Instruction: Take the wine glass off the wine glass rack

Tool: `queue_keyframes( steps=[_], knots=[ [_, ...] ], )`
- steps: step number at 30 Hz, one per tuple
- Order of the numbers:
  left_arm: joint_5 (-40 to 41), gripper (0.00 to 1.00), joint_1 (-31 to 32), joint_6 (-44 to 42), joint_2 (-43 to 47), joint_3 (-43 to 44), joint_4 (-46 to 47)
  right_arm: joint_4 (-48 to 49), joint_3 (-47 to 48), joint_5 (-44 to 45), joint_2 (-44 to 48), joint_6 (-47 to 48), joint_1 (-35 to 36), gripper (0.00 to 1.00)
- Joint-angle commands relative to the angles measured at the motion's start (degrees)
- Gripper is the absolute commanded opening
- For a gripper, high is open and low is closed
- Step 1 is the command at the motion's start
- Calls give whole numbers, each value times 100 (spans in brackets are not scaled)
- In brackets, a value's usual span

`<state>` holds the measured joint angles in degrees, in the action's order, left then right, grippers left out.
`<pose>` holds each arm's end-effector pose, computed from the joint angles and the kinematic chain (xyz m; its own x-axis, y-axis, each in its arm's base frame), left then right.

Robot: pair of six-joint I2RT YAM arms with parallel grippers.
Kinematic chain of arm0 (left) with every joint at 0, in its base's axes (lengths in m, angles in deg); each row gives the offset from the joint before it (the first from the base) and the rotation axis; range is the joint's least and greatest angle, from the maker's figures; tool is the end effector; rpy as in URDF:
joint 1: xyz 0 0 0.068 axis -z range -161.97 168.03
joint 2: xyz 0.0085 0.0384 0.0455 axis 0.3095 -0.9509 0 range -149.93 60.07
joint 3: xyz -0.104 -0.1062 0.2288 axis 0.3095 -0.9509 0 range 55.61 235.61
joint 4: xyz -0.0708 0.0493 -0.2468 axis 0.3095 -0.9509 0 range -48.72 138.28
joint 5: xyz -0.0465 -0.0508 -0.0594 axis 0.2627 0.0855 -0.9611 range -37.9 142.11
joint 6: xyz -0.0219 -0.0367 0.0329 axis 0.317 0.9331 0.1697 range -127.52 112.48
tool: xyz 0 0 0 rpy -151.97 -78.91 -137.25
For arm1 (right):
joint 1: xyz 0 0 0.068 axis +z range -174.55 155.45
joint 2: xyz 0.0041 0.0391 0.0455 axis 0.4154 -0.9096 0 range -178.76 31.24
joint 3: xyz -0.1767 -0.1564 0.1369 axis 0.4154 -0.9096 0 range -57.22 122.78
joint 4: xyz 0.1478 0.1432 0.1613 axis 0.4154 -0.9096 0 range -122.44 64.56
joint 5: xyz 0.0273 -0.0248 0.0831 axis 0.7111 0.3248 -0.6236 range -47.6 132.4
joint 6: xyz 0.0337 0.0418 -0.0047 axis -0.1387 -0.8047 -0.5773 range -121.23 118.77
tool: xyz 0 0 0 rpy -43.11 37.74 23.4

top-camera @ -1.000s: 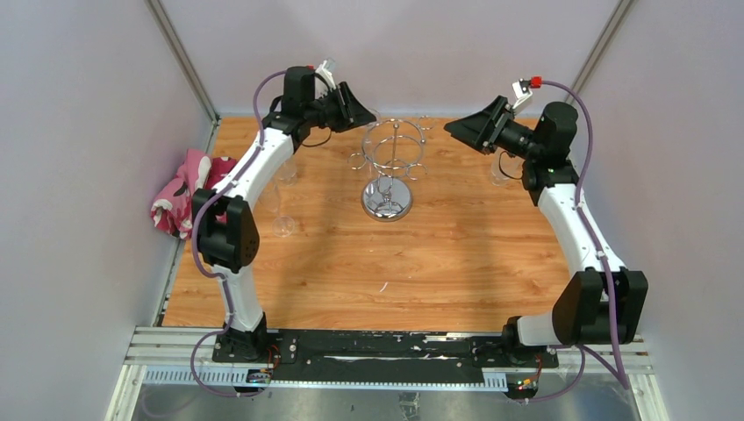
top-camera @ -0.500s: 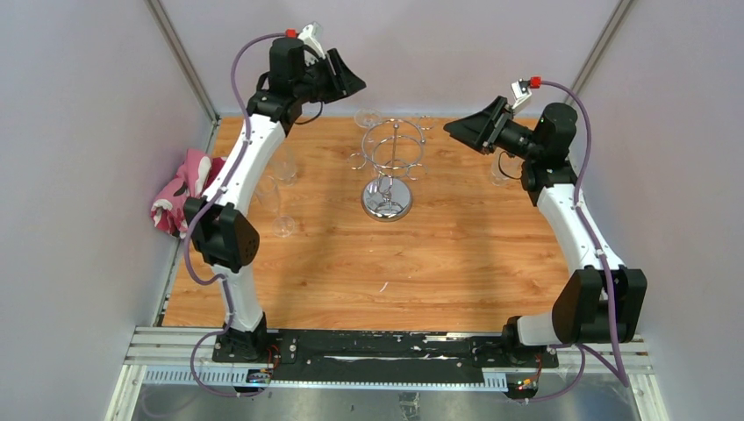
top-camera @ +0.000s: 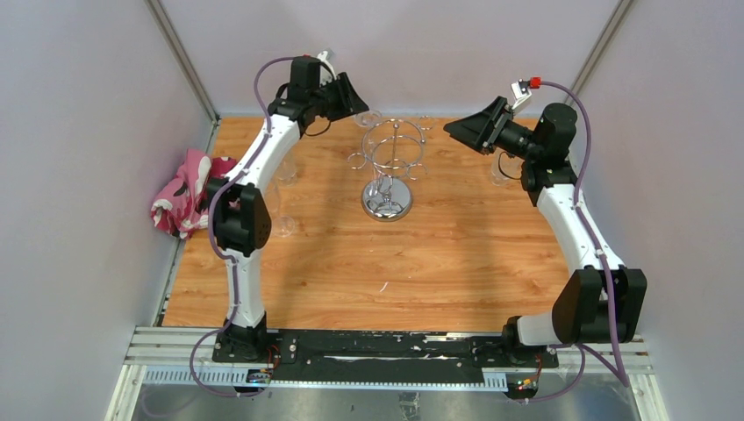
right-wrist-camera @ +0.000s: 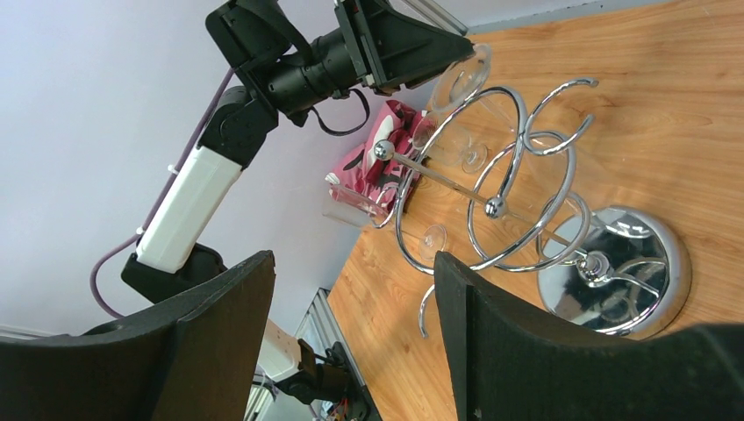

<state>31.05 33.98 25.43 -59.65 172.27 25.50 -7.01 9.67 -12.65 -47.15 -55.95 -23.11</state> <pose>0.4726 -0.1485 0.3430 -0.6602 -0.3392 -0.6701 0.2481 0.7436 -0.6209 0.3118 0.0370 0.3935 -0.6060 0.4526 -0.6541 -0.5766 0.3165 0.7532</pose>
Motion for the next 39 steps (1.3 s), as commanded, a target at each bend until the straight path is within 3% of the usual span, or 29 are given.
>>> queue_keyframes(
  steps=[1, 16, 39],
  knots=[
    [-150, 49, -3, -18, 280, -260, 162, 160, -62, -78, 2, -36, -90, 71],
    [-736, 43, 0, 319, 654, -1006, 753, 182, -71, -75, -44, -98, -89, 71],
    [-1125, 39, 13, 493, 1080, -1290, 1076, 368, -123, -177, -97, -262, -87, 71]
  ],
)
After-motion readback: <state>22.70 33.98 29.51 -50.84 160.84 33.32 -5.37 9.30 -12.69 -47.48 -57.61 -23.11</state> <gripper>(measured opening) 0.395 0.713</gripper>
